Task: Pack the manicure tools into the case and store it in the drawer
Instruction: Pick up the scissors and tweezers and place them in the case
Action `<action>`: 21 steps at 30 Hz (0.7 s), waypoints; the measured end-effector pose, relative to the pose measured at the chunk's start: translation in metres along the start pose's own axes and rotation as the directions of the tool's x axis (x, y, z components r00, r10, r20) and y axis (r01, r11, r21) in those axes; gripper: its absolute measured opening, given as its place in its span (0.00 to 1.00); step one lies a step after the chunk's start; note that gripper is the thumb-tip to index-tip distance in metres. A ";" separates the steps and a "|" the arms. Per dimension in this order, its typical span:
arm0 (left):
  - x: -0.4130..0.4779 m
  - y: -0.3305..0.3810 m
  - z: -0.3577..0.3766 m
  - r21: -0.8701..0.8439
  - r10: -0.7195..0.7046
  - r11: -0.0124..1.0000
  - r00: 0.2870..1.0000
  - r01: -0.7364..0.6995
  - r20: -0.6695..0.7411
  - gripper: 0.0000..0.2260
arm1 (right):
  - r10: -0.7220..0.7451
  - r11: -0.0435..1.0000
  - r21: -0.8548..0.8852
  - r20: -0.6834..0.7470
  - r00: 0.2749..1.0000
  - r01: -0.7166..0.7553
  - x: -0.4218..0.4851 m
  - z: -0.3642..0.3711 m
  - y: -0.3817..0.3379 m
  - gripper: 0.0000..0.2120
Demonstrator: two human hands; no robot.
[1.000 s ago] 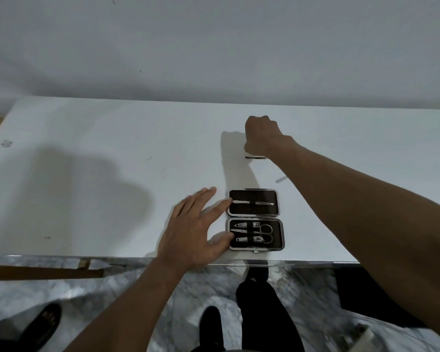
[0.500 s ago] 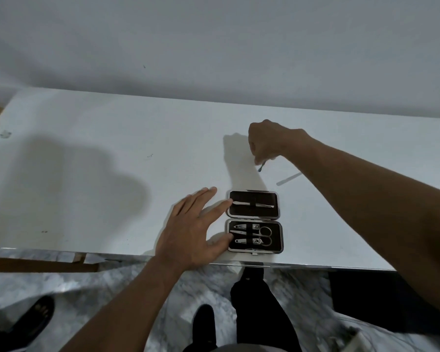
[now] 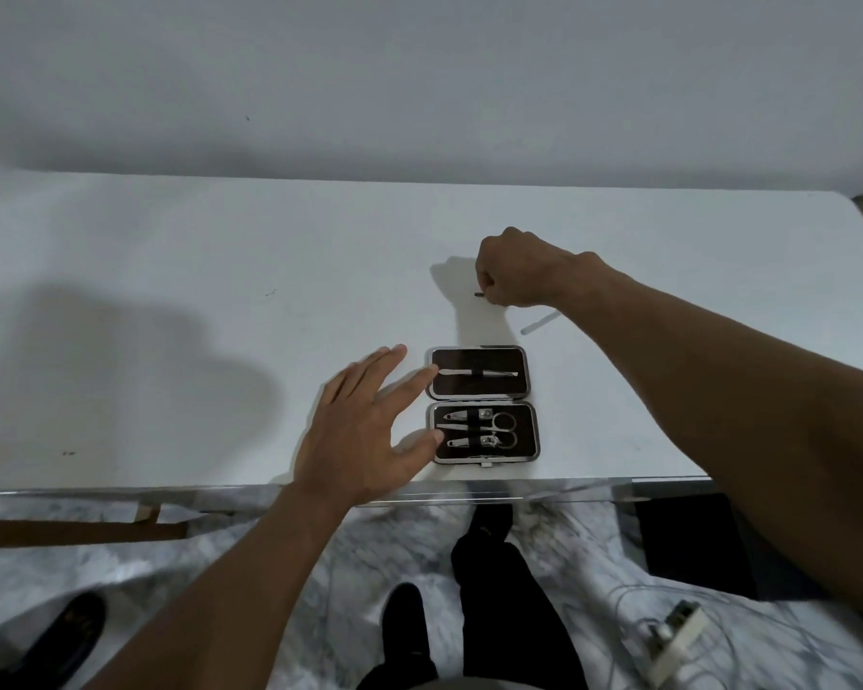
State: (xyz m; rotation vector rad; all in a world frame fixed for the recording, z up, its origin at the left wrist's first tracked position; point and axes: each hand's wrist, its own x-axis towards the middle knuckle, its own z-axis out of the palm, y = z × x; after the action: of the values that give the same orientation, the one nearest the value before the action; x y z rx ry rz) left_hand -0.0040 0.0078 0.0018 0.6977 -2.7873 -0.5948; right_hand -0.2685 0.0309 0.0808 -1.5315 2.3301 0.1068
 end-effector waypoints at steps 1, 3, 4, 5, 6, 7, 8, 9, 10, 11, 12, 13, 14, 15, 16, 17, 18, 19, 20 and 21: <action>0.000 0.000 0.000 0.000 0.001 1.000 1.000 -0.001 0.000 0.30 | 0.013 1.000 0.008 0.014 1.000 -0.013 0.001 -0.001 -0.001 0.08; 0.000 -0.001 0.001 0.003 0.003 1.000 1.000 -0.003 0.001 0.30 | 0.033 0.999 0.014 0.035 0.999 -0.033 0.004 -0.003 -0.003 0.09; 0.000 -0.002 0.001 0.003 0.004 1.000 1.000 -0.004 0.003 0.30 | 0.044 0.999 0.018 0.048 0.998 -0.045 0.006 -0.003 -0.003 0.11; 0.000 -0.002 0.001 0.004 0.007 1.000 1.000 -0.007 0.005 0.30 | 0.056 0.998 0.026 0.062 0.997 -0.057 0.007 -0.003 -0.004 0.13; 0.000 -0.003 0.002 0.006 0.009 1.000 1.000 -0.009 0.005 0.30 | 0.065 0.997 0.032 0.073 0.995 -0.067 0.008 -0.004 -0.004 0.14; 0.000 -0.003 0.002 0.007 0.010 1.000 1.000 -0.010 0.004 0.30 | 0.074 0.996 0.034 0.081 0.994 -0.077 0.009 -0.003 -0.004 0.15; 0.000 -0.003 0.002 0.007 0.011 1.000 1.000 -0.011 0.003 0.30 | 0.080 0.996 0.038 0.083 0.993 -0.084 0.009 -0.003 -0.004 0.15; 0.001 -0.003 0.002 0.005 0.011 1.000 1.000 -0.011 0.003 0.30 | 0.086 0.995 0.041 0.085 0.993 -0.090 0.009 -0.002 -0.004 0.15; 0.000 -0.003 0.002 0.004 0.011 1.000 1.000 -0.011 0.001 0.30 | 0.088 0.995 0.039 0.083 0.993 -0.092 0.008 -0.001 -0.004 0.16; 0.000 -0.003 0.002 0.001 0.010 1.000 1.000 -0.010 0.000 0.30 | 0.086 0.996 0.031 0.079 0.993 -0.089 0.008 0.000 -0.005 0.16; 0.000 -0.003 0.002 0.000 0.010 1.000 1.000 -0.010 -0.001 0.30 | 0.084 0.996 0.021 0.071 0.994 -0.086 0.007 0.001 -0.005 0.17; 0.000 -0.003 0.002 0.001 0.013 1.000 1.000 -0.013 0.001 0.30 | 0.087 0.996 0.011 0.062 0.994 -0.088 0.006 0.002 -0.006 0.17; 0.000 -0.003 0.002 0.005 0.016 1.000 1.000 -0.016 0.003 0.30 | 0.092 0.996 0.006 0.053 0.994 -0.092 0.005 0.002 -0.006 0.18; 0.000 -0.003 0.003 0.011 0.018 1.000 1.000 -0.018 0.002 0.30 | 0.095 0.995 0.002 0.046 0.994 -0.095 0.004 0.003 -0.007 0.18; 0.000 -0.004 0.003 0.016 0.020 1.000 1.000 -0.020 -0.001 0.30 | 0.096 0.995 -0.002 0.040 0.995 -0.096 0.003 0.004 -0.007 0.17; 0.000 -0.004 0.003 0.018 0.021 1.000 1.000 -0.021 -0.007 0.30 | 0.097 0.995 -0.012 0.031 0.995 -0.096 0.002 0.006 -0.008 0.18; -0.001 -0.004 0.004 0.016 0.023 1.000 1.000 -0.023 -0.012 0.30 | 0.095 0.995 -0.031 0.015 0.995 -0.095 0.001 0.008 -0.008 0.18; -0.001 -0.004 0.004 0.014 0.025 1.000 1.000 -0.025 -0.015 0.29 | 0.096 0.994 -0.053 -0.001 0.995 -0.095 0.001 0.010 -0.009 0.17; -0.001 -0.004 0.004 0.013 0.027 1.000 1.000 -0.026 -0.017 0.29 | 0.094 0.993 -0.070 -0.019 0.995 -0.095 0.000 0.012 -0.010 0.16; 0.000 -0.004 0.003 0.014 0.028 1.000 0.999 -0.028 -0.019 0.29 | 0.101 0.992 -0.079 -0.032 0.994 -0.103 0.000 0.013 -0.011 0.14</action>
State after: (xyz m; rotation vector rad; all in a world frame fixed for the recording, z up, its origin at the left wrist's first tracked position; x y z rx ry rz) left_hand -0.0031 0.0059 -0.0028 0.6627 -2.7813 -0.5610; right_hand -0.2554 0.0294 0.0703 -1.4589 2.4541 0.2077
